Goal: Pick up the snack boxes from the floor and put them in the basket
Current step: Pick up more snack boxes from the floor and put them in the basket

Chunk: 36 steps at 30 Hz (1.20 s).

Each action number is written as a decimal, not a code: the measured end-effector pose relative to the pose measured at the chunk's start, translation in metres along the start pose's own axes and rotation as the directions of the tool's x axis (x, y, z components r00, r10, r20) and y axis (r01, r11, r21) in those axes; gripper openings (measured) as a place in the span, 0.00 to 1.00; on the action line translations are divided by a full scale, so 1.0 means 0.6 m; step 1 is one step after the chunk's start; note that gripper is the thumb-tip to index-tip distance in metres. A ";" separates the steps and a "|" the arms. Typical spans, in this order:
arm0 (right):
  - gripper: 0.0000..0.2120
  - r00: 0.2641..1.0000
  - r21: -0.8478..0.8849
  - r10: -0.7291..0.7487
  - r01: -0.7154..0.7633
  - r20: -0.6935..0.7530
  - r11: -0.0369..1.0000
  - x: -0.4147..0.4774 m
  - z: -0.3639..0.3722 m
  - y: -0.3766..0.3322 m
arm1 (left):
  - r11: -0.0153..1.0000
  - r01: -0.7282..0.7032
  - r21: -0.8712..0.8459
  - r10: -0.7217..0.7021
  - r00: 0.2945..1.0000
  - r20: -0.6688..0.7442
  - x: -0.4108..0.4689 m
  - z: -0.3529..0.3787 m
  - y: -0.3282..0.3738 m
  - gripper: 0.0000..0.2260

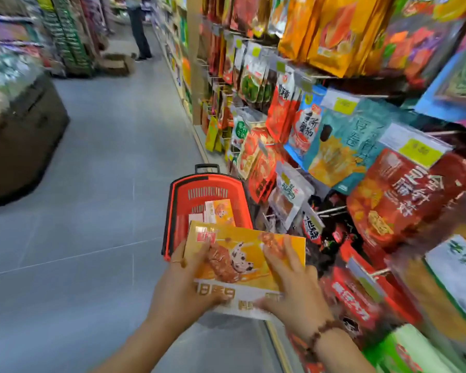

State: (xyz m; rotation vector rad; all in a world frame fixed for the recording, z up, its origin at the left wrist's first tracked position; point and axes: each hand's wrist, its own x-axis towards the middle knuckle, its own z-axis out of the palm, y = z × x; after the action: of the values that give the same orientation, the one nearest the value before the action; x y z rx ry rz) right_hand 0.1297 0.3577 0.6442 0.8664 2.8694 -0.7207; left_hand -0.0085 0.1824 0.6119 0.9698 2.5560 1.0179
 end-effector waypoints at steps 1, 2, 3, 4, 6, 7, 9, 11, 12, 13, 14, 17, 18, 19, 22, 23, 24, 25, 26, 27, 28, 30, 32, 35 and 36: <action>0.46 0.999 -0.005 -0.026 0.026 0.020 1.000 0.028 -0.002 -0.003 | 0.999 0.035 0.015 -0.035 0.999 -0.017 0.015 -0.003 -0.002 0.46; 0.46 0.998 -0.010 -0.051 0.051 0.042 0.999 0.057 -0.004 -0.007 | 0.997 0.080 0.025 -0.079 0.996 -0.031 0.031 -0.006 -0.006 0.46; 0.45 0.995 -0.004 -0.069 0.070 0.068 0.998 0.084 -0.006 -0.012 | 0.992 0.122 0.021 -0.121 0.992 -0.044 0.044 -0.009 -0.013 0.46; 0.45 0.992 0.006 -0.081 0.081 0.098 0.997 0.110 -0.004 -0.019 | 0.987 0.160 0.012 -0.159 0.986 -0.051 0.056 -0.013 -0.022 0.46; 0.46 0.983 0.016 -0.107 0.106 0.148 0.994 0.157 0.007 -0.038 | 0.977 0.212 0.009 -0.211 0.976 -0.062 0.077 -0.025 -0.046 0.45; 0.46 0.980 0.019 -0.121 0.119 0.161 0.993 0.178 0.015 -0.050 | 0.973 0.230 0.015 -0.229 0.971 -0.068 0.087 -0.032 -0.061 0.46; 0.44 0.976 0.017 -0.145 0.144 0.163 0.989 0.219 0.034 -0.075 | 0.965 0.260 0.030 -0.257 0.963 -0.084 0.112 -0.051 -0.094 0.46; 0.43 0.973 -0.002 -0.154 0.156 0.171 0.988 0.259 0.052 -0.104 | 0.959 0.280 0.045 -0.275 0.957 -0.093 0.139 -0.074 -0.130 0.46; 0.43 0.973 -0.010 -0.152 0.156 0.174 0.988 0.279 0.064 -0.121 | 0.958 0.283 0.044 -0.278 0.956 -0.097 0.153 -0.084 -0.150 0.46; 0.43 0.974 -0.010 -0.149 0.153 0.168 0.988 0.299 0.076 -0.139 | 0.960 0.279 0.036 -0.274 0.956 -0.103 0.168 -0.095 -0.171 0.45; 0.44 0.977 -0.004 -0.144 0.147 0.156 0.989 0.321 0.091 -0.159 | 0.961 0.275 0.027 -0.271 0.957 -0.108 0.185 -0.105 -0.194 0.45; 0.47 0.989 0.005 -0.098 0.098 0.112 0.995 0.390 0.138 -0.227 | 0.966 0.258 0.009 -0.256 0.962 -0.092 0.242 -0.148 -0.275 0.46; 0.49 0.992 0.018 -0.059 0.057 0.109 0.998 0.412 0.152 -0.252 | 0.970 0.242 0.013 -0.241 0.968 -0.075 0.262 -0.167 -0.304 0.46; 0.50 0.994 0.030 -0.026 0.023 0.108 0.999 0.433 0.164 -0.279 | 0.975 0.221 0.019 -0.219 0.974 -0.055 0.283 -0.187 -0.332 0.46; 0.53 0.995 0.041 0.038 -0.042 0.097 0.998 0.492 0.191 -0.355 | 0.986 0.165 0.037 -0.166 0.986 0.010 0.350 -0.252 -0.409 0.43; 0.53 0.994 0.042 0.068 -0.072 0.091 0.997 0.509 0.193 -0.377 | 0.988 0.150 0.043 -0.151 0.988 0.033 0.374 -0.272 -0.430 0.43; 0.53 0.991 0.040 0.098 -0.102 0.085 0.994 0.525 0.195 -0.396 | 0.989 0.138 0.046 -0.141 0.988 0.059 0.396 -0.288 -0.448 0.43; 0.54 0.989 0.030 0.125 -0.128 0.078 0.991 0.539 0.195 -0.413 | 0.991 0.123 0.042 -0.127 0.988 0.085 0.418 -0.300 -0.462 0.43; 0.55 0.986 0.025 0.152 -0.154 0.070 0.988 0.551 0.195 -0.427 | 0.994 0.108 0.033 -0.111 0.987 0.112 0.439 -0.309 -0.474 0.43; 0.56 0.982 0.026 0.180 -0.181 0.059 0.983 0.563 0.197 -0.438 | 0.995 0.094 0.018 -0.096 0.986 0.137 0.459 -0.315 -0.483 0.43; 0.57 0.976 0.032 0.213 -0.215 0.047 0.976 0.576 0.199 -0.445 | 0.997 0.082 0.007 -0.082 0.984 0.159 0.480 -0.317 -0.491 0.43; 0.61 0.956 0.039 0.291 -0.292 0.031 0.956 0.604 0.200 -0.447 | 0.999 0.053 -0.003 -0.051 0.978 0.203 0.525 -0.312 -0.502 0.44; 0.63 0.932 0.041 0.362 -0.362 0.022 0.931 0.633 0.200 -0.439 | 1.000 0.019 -0.010 -0.016 0.968 0.251 0.571 -0.300 -0.511 0.44; 0.64 0.900 0.050 0.436 -0.436 0.023 0.898 0.676 0.200 -0.416 | 0.999 -0.041 -0.021 0.046 0.941 0.335 0.644 -0.273 -0.522 0.45; 0.64 0.885 0.053 0.466 -0.466 0.025 0.883 0.692 0.203 -0.406 | 0.998 -0.061 -0.026 0.066 0.929 0.363 0.671 -0.262 -0.526 0.45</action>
State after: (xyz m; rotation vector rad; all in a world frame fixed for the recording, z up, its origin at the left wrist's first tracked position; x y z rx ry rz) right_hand -0.3592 0.3353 0.5609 1.4797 2.4747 -0.7407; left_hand -0.5367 0.1913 0.5274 1.1252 2.2222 0.7823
